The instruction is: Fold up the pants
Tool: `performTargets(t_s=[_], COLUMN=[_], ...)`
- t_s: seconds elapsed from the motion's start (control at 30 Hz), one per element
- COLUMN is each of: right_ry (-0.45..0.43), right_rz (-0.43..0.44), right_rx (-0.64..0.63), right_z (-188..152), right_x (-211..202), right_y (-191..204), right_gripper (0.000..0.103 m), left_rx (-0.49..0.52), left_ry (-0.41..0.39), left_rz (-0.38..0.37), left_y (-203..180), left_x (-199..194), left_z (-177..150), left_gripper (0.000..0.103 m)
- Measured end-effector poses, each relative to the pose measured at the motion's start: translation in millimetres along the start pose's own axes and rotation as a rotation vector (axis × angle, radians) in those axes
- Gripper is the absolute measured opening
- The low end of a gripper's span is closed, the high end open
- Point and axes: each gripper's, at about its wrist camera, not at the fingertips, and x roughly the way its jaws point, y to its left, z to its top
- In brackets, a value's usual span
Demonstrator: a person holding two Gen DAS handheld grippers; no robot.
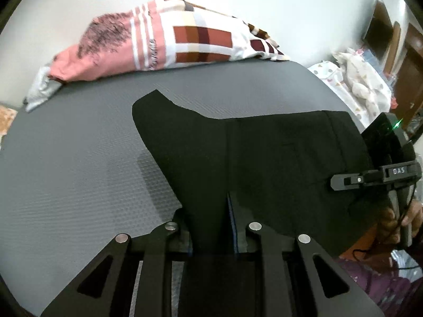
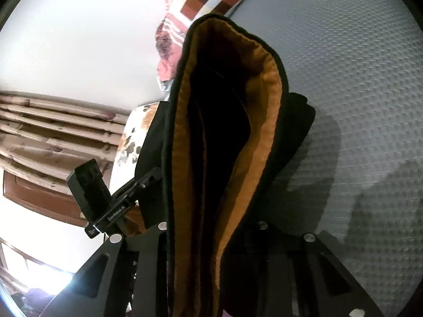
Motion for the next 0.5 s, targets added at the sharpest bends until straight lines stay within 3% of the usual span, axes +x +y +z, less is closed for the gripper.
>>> performTargets(t_s=[0.5], right_ry=[0.037], right_rz=[0.053], right_rx=[-0.066], right_z=[15], right_x=[39], right_y=[54], right_gripper=[0.026], left_rx=[-0.046], left_ry=[-0.112], left_rz=[0.107], left_y=[30], left_x=[-51], left_z=[-5], left_gripper=[0.017])
